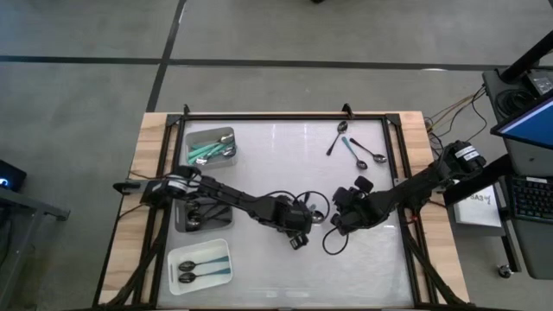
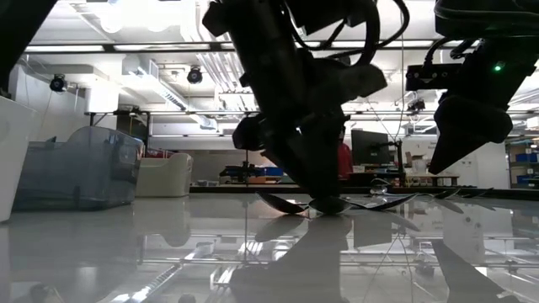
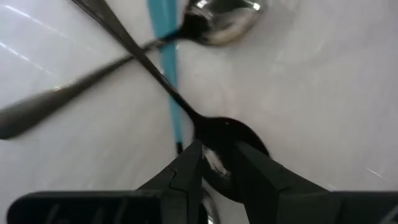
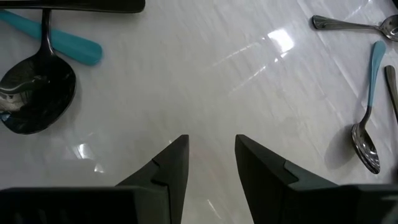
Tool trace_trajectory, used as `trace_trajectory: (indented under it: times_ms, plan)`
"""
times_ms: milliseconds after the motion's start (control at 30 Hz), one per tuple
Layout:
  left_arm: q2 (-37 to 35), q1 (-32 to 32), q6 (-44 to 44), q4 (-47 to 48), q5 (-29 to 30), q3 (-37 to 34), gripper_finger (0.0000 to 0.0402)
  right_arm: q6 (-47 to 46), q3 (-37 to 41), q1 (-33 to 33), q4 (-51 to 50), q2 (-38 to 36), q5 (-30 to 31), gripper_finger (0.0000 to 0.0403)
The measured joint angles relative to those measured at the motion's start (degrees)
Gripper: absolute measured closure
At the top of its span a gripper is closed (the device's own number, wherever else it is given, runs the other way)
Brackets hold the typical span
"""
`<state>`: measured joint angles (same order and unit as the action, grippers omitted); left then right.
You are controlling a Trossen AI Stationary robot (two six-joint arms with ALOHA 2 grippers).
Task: Sort silverware by color (type)
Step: Put the black spoon into the black bin
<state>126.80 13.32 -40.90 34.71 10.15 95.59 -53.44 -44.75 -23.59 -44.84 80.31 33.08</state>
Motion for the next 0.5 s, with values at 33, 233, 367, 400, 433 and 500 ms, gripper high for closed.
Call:
trace_trajectory:
  times_ms: [33, 233, 367, 400, 433, 500]
  plan:
    - [0.0, 0.14, -0.26, -0.06, -0.1, 0.0, 0.0325, 0.01, 0.0, 0.0, 0.07, 0.0, 0.0, 0.028]
    - [0.07, 0.31, -0.92, -0.77, -0.75, 0.0, 0.0325, 0.02, 0.0, 0.0, 0.26, 0.0, 0.02, 0.028]
    - [0.5, 0.37, -0.97, -0.79, -0.91, -0.09, 0.0325, 0.03, 0.0, 0.0, 0.42, 0.0, 0.02, 0.028]
    - [0.84, 0.37, -0.97, -1.07, -0.89, -0.09, 0.0325, 0.02, 0.0, 0.0, 0.42, 0.01, 0.02, 0.028]
    - [1.01, 0.37, -0.97, -1.09, -0.89, -0.09, 0.0325, 0.03, 0.0, 0.0, 0.47, 0.0, 0.02, 0.028]
    - [1.48, 0.37, -0.95, -1.12, -0.91, -0.04, 0.0325, 0.03, 0.0, -0.02, 0.46, 0.0, 0.05, 0.028]
